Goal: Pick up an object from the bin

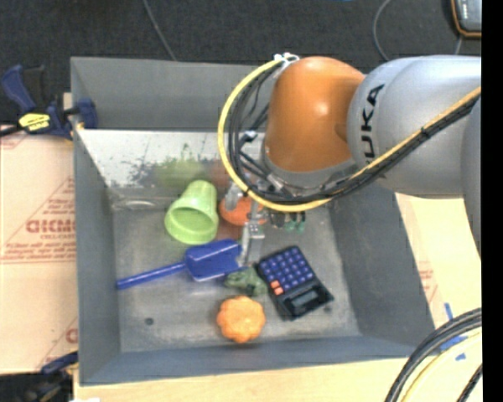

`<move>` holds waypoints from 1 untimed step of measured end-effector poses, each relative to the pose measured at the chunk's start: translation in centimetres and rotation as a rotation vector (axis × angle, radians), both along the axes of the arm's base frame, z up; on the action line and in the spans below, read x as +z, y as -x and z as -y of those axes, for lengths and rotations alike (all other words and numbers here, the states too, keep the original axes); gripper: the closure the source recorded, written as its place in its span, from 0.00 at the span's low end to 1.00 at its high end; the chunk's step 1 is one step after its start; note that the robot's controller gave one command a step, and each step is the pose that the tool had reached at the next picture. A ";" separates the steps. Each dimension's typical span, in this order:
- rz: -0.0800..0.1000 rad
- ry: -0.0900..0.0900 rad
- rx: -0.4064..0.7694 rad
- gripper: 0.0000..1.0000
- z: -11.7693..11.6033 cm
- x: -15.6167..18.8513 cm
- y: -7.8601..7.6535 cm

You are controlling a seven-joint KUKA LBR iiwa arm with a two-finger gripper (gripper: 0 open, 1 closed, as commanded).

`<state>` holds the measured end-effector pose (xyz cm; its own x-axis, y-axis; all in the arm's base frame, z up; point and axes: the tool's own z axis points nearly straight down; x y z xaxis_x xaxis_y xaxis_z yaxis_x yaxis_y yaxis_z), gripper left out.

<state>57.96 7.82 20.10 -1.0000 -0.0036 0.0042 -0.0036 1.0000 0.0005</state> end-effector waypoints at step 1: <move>0.008 -0.001 -0.002 0.00 0.0 0.5 -0.2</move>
Offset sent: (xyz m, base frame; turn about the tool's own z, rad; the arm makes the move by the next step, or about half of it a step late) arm -0.0182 -0.0113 -0.0799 -0.2693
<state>58.12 7.78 20.57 -1.0000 -0.0012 -0.0038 -0.0012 1.0000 0.0012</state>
